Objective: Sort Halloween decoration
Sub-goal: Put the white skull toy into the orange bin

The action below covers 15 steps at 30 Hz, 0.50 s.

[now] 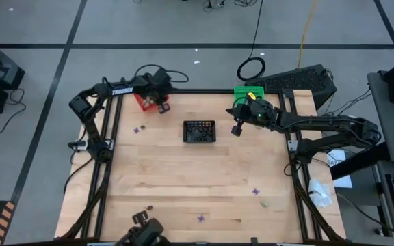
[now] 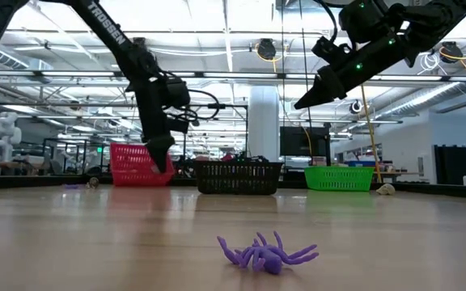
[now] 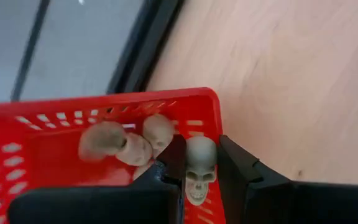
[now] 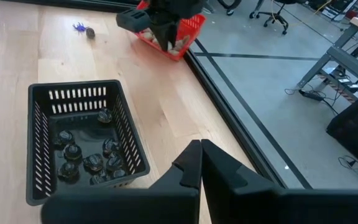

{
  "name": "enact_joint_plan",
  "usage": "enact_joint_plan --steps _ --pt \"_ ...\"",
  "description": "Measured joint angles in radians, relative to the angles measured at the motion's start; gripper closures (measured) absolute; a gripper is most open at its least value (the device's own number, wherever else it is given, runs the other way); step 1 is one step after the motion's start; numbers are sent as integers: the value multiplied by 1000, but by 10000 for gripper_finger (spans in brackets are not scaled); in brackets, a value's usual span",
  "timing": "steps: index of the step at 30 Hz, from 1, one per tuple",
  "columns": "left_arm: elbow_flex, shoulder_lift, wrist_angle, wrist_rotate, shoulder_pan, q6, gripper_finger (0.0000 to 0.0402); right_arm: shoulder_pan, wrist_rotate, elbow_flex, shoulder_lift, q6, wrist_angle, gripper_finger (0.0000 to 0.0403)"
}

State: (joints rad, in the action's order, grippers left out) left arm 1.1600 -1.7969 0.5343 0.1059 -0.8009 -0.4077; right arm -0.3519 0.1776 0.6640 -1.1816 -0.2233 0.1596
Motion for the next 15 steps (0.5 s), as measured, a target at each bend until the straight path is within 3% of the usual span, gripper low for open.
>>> enact_joint_plan --steps 15 --pt "-1 0 103 -59 -5 -36 350 0 0 0 0 2 0 403"
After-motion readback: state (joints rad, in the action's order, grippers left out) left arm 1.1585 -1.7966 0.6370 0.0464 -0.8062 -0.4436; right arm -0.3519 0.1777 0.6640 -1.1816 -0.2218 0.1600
